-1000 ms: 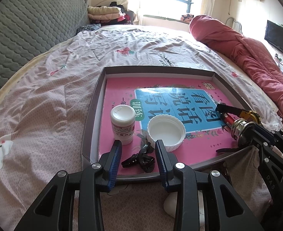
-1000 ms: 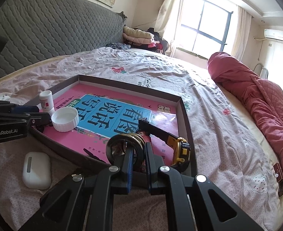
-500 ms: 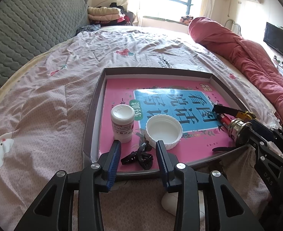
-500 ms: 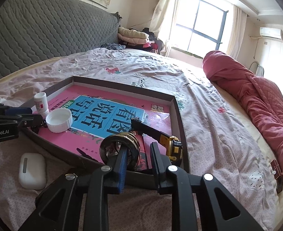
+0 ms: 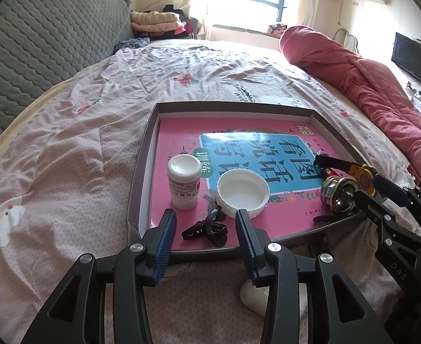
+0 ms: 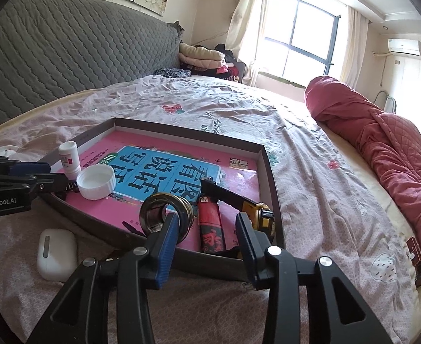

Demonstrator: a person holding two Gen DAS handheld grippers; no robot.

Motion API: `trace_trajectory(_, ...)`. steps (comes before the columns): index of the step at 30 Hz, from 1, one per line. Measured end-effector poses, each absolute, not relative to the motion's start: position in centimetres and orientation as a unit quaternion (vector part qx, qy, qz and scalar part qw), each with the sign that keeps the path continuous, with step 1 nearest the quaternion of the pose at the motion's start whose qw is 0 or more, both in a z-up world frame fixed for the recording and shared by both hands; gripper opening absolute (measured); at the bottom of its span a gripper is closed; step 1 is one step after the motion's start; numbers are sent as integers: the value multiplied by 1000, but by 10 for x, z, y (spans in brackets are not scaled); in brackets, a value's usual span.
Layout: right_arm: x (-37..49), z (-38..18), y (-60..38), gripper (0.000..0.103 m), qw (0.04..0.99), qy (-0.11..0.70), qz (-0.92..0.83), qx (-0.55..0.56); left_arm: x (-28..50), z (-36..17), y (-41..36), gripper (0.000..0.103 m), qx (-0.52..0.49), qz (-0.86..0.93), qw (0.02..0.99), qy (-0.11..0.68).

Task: Organize rigid objects
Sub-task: 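Open the right tool to release the silver ring into the tray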

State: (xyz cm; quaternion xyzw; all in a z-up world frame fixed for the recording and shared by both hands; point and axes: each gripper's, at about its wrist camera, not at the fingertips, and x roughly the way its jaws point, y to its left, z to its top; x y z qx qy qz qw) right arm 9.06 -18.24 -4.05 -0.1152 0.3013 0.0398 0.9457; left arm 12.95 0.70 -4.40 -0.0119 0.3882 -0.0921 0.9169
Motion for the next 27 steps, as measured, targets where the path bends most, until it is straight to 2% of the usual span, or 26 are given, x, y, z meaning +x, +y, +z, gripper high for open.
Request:
trace_trajectory(11,84,-35,-178,43,950,287,54,-115,125,-39,11,46,-10,-92,917,388)
trace_trajectory(16,84,-33,-177,47,951,283,55,-114,123,-36,10,50,-9,-94,918,385)
trace_trajectory(24,81,-30,-178,48,953,276,56,-110,119,-33,7,51,-5,-94,919,384)
trace_trajectory(27,78,-27,-178,48,955,270,58,-109,117,-30,7,56,-4,-92,920,381)
